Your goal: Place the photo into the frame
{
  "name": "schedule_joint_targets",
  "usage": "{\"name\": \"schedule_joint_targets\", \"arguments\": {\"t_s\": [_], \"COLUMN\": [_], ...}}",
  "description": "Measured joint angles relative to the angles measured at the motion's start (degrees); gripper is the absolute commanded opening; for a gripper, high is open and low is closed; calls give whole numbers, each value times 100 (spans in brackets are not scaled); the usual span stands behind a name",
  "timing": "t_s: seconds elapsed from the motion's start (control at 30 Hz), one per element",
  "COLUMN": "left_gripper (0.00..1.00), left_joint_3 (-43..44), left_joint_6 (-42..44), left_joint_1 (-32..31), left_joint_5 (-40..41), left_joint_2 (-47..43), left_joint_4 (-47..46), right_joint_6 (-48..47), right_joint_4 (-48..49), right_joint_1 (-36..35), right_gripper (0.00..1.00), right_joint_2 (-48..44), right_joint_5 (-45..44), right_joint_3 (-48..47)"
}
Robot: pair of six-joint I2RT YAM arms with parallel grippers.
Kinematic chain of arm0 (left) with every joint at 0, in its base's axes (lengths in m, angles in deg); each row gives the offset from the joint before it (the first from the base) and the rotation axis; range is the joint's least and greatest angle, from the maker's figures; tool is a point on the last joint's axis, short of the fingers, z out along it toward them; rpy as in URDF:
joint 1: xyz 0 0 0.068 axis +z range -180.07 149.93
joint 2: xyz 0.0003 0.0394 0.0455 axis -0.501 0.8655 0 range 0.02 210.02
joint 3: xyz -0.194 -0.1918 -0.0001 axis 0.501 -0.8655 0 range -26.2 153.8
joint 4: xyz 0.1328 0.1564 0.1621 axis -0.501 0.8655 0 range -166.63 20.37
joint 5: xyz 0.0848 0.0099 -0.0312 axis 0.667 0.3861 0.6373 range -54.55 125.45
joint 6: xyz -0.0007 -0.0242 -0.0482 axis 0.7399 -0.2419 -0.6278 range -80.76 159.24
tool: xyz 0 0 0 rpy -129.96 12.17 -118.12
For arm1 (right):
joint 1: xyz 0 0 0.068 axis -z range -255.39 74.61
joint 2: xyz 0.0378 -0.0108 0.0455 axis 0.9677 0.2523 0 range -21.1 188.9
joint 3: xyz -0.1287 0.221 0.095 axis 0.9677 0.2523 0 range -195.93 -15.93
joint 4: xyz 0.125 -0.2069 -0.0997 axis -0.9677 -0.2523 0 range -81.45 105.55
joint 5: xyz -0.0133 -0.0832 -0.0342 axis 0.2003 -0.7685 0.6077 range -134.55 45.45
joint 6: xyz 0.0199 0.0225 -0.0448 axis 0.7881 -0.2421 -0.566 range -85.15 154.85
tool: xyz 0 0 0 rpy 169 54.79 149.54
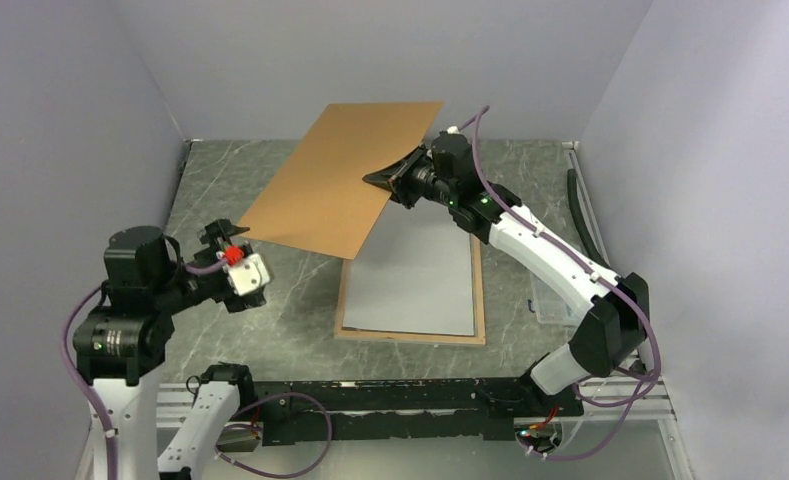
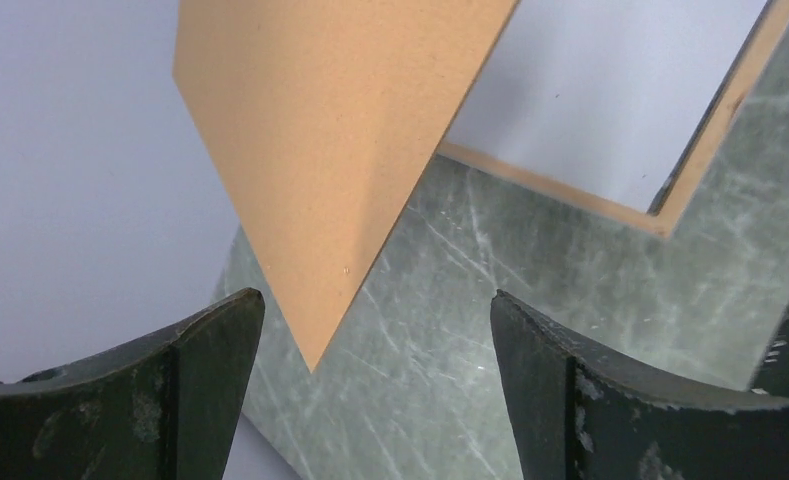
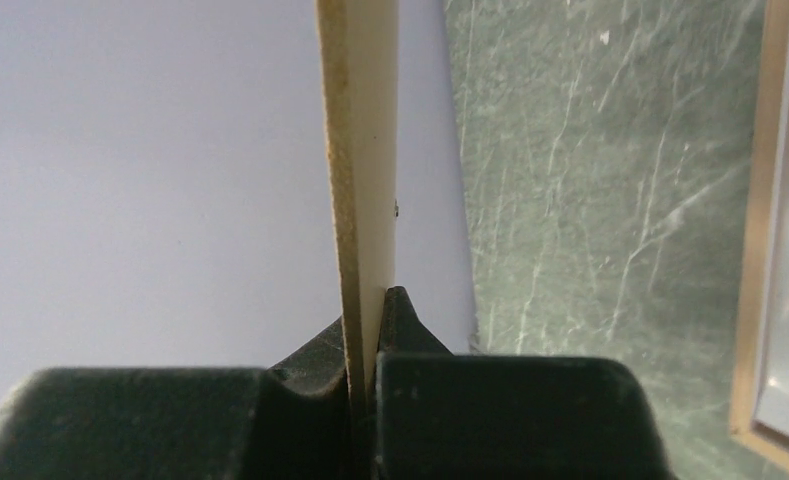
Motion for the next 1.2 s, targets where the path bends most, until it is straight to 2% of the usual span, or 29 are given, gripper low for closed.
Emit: {"name": "schedule_joint_targets", "arguments": {"t_s": [0.27, 0.37, 0.47, 0.57, 0.67, 0.7, 0.77, 0.83, 0.93, 1.17, 1.2], "left_gripper": [85, 79, 63, 38, 21, 16, 4, 3, 2, 3, 3], "left_joint_3": [-1357, -1657, -1762, -1821, -1825, -1834, -1891, -1971, -2221, -2590, -2590], "left_joint_6": [1537, 1853, 2011, 2153, 2315, 2334, 2413, 2450, 2354, 2374, 2369], "left_joint_1": [0, 0, 0, 0, 0, 0, 0, 7, 11, 0, 0], "left_joint_5": [-494, -629, -737, -824, -866, -866, -866, -846, -835, -883, -885], "left_joint_2": [-710, -734, -629, -533, -428, -415, -415, -459, -601, -767, -765], "left_joint_4": [-1084, -1606, -2024, -2358, -2448, -2474, -2645, -2922, -3141, -3368, -3379], "right_joint_6": [844, 1012, 1147, 1222, 1338, 1370, 1397, 1338, 1119, 345, 138], "right_joint_4": [9, 90, 203, 330, 533, 614, 715, 778, 800, 815, 796], "right_joint_1": [-345, -463, -581, -682, -745, -750, -743, -743, -785, -599, -442], "right_gripper": [0, 0, 0, 0, 0, 5, 29, 47, 67, 99, 99], "right_joint_2": [-339, -354, -354, -352, -350, -350, -345, -345, -363, -1029, -1161], "right_joint_5": [-330, -374, -426, -435, -450, -455, -476, -459, -396, 363, 599], "right_joint_3": [400, 400, 402, 402, 437, 457, 476, 503, 577, 1086, 1117]}}
